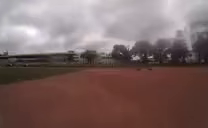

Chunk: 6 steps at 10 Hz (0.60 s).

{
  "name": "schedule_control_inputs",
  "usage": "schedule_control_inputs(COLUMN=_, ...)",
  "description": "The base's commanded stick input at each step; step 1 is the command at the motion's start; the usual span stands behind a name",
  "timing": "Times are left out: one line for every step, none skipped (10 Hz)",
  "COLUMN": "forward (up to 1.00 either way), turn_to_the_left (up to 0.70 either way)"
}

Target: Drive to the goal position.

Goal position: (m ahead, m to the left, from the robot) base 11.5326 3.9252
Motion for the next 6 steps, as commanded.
schedule_control_inputs(forward=0.70, turn_to_the_left=0.00)
schedule_control_inputs(forward=0.70, turn_to_the_left=0.00)
schedule_control_inputs(forward=0.70, turn_to_the_left=0.00)
schedule_control_inputs(forward=0.70, turn_to_the_left=0.00)
schedule_control_inputs(forward=0.70, turn_to_the_left=0.00)
schedule_control_inputs(forward=0.70, turn_to_the_left=0.00)
